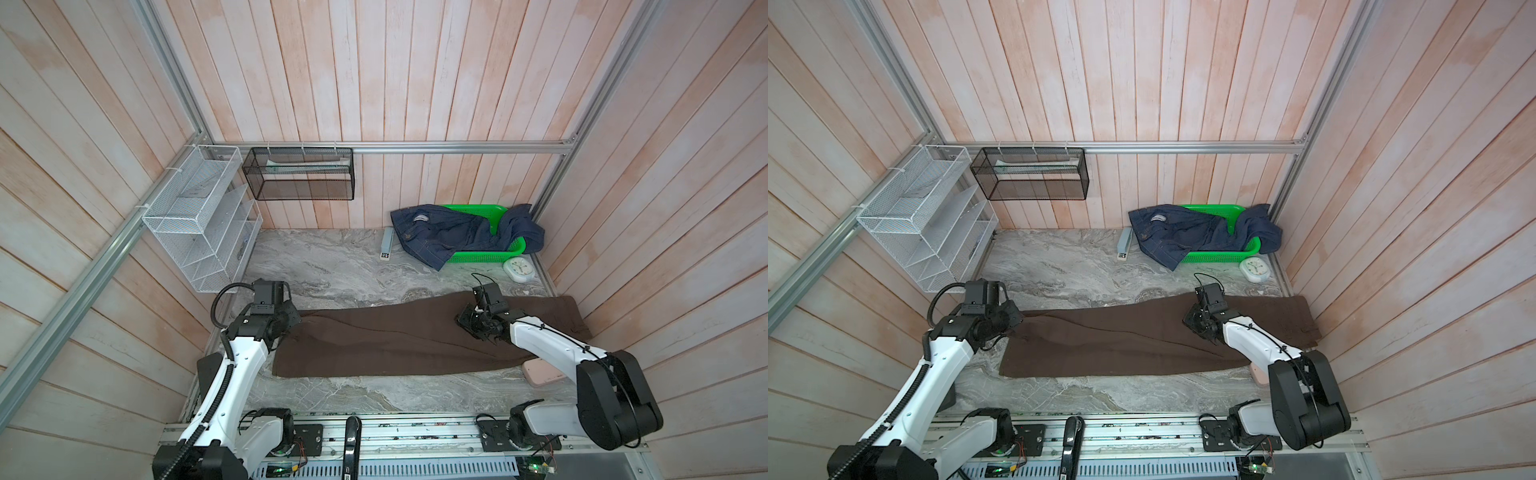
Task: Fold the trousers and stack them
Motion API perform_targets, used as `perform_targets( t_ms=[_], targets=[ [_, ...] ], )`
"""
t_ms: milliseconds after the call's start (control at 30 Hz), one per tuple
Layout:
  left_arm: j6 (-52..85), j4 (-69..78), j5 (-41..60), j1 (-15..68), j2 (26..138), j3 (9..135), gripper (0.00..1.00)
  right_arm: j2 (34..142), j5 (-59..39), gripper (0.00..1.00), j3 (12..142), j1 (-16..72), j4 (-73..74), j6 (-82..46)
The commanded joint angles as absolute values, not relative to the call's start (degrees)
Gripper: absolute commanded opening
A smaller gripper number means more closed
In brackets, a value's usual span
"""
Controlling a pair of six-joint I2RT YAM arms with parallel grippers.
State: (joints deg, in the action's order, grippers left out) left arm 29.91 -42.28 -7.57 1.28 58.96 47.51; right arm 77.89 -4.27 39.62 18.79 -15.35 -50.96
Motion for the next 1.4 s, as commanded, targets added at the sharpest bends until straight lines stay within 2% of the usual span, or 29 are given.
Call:
perform_targets(
  t_ms=[0,300,333,400,633,900,1133,1233,1367],
  targets=[
    [33.82,-42.58,-11.62,1.1,55.74,45.7,0.0,77.52,-4.56,0.43,41.3,19.24,-16.13,-49.94],
    [34.89,-45.78,-17.17,1.17,48.45,42.83,0.0,76.31,-5.07,0.43,39.88,19.48,-18.16,-49.94],
    [35.19,-46.1,-17.14,1.14,48.75,43.08,0.06,76.28,-4.92,0.43,39.62,19.59,-18.27,-49.92],
    [36.15,-47.2,-17.07,1.1,50.3,43.6,0.35,76.22,-4.75,0.43,38.92,19.56,-18.37,-49.93],
    [41.26,-52.16,-13.57,-0.58,56.78,47.73,0.67,75.36,-4.49,0.43,37.53,19.54,-17.93,-50.46],
    [39.43,-49.88,-4.24,-10.63,67.85,51.67,0.68,75.67,-4.6,0.43,37.66,19.59,-17.17,-50.38],
    [32.78,-43.67,3.25,-11.69,80.36,54.49,0.73,75.77,-5.02,0.43,37.84,19.55,-16.91,-50.01],
    [31.31,-42.55,4.19,-11.65,82.76,54.57,0.76,75.33,-4.8,0.43,37.58,19.55,-16.79,-50.12],
    [29.5,-43.22,3.6,-11.88,86.54,54.41,0.74,75.49,-4.82,0.43,37.32,19.6,-16.5,-50.15]
  ],
)
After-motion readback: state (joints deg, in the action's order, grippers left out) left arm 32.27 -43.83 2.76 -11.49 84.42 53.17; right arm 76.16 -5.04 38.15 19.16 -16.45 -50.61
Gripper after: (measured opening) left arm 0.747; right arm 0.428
